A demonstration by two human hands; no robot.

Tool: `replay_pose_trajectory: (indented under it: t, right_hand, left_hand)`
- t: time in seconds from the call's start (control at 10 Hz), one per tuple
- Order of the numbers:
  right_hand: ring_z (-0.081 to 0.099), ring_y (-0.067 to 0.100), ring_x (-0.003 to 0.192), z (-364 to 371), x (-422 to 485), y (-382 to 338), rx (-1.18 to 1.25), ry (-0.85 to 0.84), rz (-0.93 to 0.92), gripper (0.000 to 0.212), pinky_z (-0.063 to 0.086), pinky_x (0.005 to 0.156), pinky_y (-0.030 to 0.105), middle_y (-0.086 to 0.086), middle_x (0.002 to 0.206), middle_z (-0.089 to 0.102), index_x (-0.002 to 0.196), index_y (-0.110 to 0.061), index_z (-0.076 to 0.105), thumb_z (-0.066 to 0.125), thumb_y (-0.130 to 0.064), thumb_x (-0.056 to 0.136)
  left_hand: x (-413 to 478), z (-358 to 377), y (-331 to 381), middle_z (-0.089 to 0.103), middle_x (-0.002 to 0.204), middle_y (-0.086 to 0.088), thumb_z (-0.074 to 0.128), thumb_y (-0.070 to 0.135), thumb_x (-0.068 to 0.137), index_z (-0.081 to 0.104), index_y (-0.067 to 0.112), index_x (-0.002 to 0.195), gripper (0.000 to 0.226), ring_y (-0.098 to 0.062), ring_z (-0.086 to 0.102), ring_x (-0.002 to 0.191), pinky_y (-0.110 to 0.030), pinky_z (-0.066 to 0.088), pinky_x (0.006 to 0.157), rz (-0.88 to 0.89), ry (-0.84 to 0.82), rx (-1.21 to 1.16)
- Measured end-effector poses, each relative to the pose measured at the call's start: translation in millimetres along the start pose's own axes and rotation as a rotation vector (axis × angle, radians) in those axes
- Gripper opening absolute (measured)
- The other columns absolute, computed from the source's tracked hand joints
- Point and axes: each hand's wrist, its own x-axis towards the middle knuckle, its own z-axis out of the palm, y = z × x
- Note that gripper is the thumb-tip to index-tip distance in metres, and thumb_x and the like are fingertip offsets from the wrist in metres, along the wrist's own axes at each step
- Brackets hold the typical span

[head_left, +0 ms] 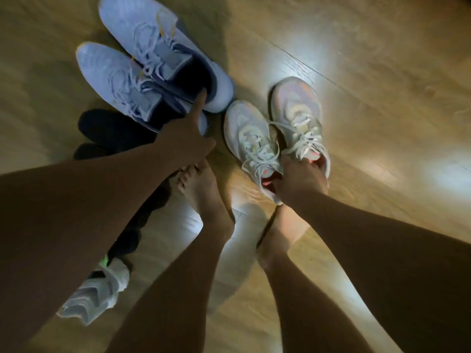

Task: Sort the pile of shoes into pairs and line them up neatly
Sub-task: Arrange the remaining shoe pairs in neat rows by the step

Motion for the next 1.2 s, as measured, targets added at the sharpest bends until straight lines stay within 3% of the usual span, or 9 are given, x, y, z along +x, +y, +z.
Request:
replay_pose_trajectory:
  t: [0.1, 0.3, 0.4, 0.5, 0.6, 0.7, 0.8, 1.0, 1.2]
  right_hand:
    - [0.064, 0.033, 0.099, 1, 12, 3, -0.042, -0.009, -0.022, 0.019, 0.051, 0.082, 0.038, 0.008, 0.102, 0.067, 0.104, -0.024, 0.065, 0.057, -0.03, 0.088]
    - [0.063, 0.03, 0.101, -23, 15, 4, -0.165, -0.003, -0.076, 0.026, 0.041, 0.071, 0.03, 0.005, 0.103, 0.067, 0.101, -0.023, 0.07, 0.048, -0.032, 0.091]
    - [0.063, 0.029, 0.097, -48, -4, 7, -0.233, 0.018, -0.122, 0.024, 0.039, 0.067, 0.029, 0.005, 0.101, 0.067, 0.103, -0.025, 0.066, 0.047, -0.034, 0.092]
    - [0.063, 0.031, 0.101, -87, -39, 3, -0.302, 0.029, -0.168, 0.027, 0.041, 0.07, 0.031, 0.008, 0.106, 0.067, 0.108, -0.023, 0.063, 0.047, -0.036, 0.091]
    - [0.063, 0.03, 0.1, -146, -92, -13, -0.333, -0.002, -0.159, 0.03, 0.043, 0.072, 0.029, 0.008, 0.107, 0.067, 0.109, -0.021, 0.066, 0.05, -0.037, 0.089]
    - [0.062, 0.029, 0.104, -219, -164, -40, -0.362, 0.007, -0.14, 0.033, 0.043, 0.075, 0.029, 0.01, 0.111, 0.066, 0.109, -0.02, 0.069, 0.05, -0.039, 0.09]
    - [0.063, 0.03, 0.099, -309, -255, -86, -0.434, 0.067, -0.173, 0.037, 0.042, 0.07, 0.029, 0.012, 0.108, 0.066, 0.108, -0.017, 0.069, 0.049, -0.043, 0.09]
    - [0.06, 0.03, 0.098, -452, -370, -211, -0.416, 0.269, -0.314, 0.039, 0.049, 0.08, 0.032, 0.01, 0.108, 0.064, 0.113, -0.015, 0.065, 0.055, -0.044, 0.088]
    - [0.063, 0.027, 0.092, -533, -387, -320, -0.354, 0.369, -0.546, 0.046, 0.054, 0.08, 0.038, 0.003, 0.096, 0.067, 0.098, -0.023, 0.067, 0.05, -0.061, 0.078]
  left_hand:
    - [18, -8, -8, 0.053, 0.135, -0.019, 0.058, 0.036, 0.089, -0.001, 0.035, 0.154, 0.087, -0.041, 0.058, 0.108, -0.043, 0.049, 0.089, -0.01, 0.029, 0.043]
    - [32, 0, -11, 0.046, 0.146, -0.008, 0.064, 0.038, 0.09, 0.031, 0.022, 0.15, 0.07, -0.028, 0.045, 0.131, -0.03, 0.036, 0.102, -0.165, 0.078, -0.116]
    - [17, -15, 7, 0.056, 0.134, -0.01, 0.071, 0.051, 0.081, 0.044, 0.016, 0.139, 0.073, -0.031, 0.054, 0.121, -0.035, 0.042, 0.095, -0.258, 0.171, -0.297]
    - [-4, -63, 6, 0.059, 0.119, -0.009, 0.07, 0.058, 0.076, 0.045, 0.017, 0.133, 0.075, -0.034, 0.058, 0.106, -0.04, 0.044, 0.083, -0.245, 0.199, -0.236]
    - [-63, -121, 10, 0.06, 0.086, 0.001, 0.064, 0.065, 0.078, 0.05, 0.019, 0.117, 0.062, -0.02, 0.056, 0.074, -0.034, 0.039, 0.063, -0.137, 0.151, -0.207]
    - [-148, -176, 14, 0.057, 0.072, 0.005, 0.068, 0.068, 0.071, 0.054, 0.023, 0.098, 0.054, -0.02, 0.057, 0.072, -0.032, 0.034, 0.06, -0.123, 0.153, -0.232]
    - [-257, -238, 11, 0.057, 0.086, 0.003, 0.07, 0.071, 0.063, 0.049, 0.029, 0.088, 0.053, -0.025, 0.061, 0.091, -0.03, 0.033, 0.062, -0.131, 0.171, -0.236]
    - [-417, -343, -26, 0.059, 0.111, -0.002, 0.067, 0.074, 0.06, 0.049, 0.036, 0.093, 0.054, -0.027, 0.059, 0.104, -0.033, 0.041, 0.074, -0.198, 0.339, -0.173]
    - [-466, -425, -77, 0.058, 0.116, -0.001, 0.053, 0.083, 0.053, 0.052, 0.043, 0.111, 0.071, -0.026, 0.059, 0.109, -0.038, 0.046, 0.089, -0.369, 0.467, -0.246]
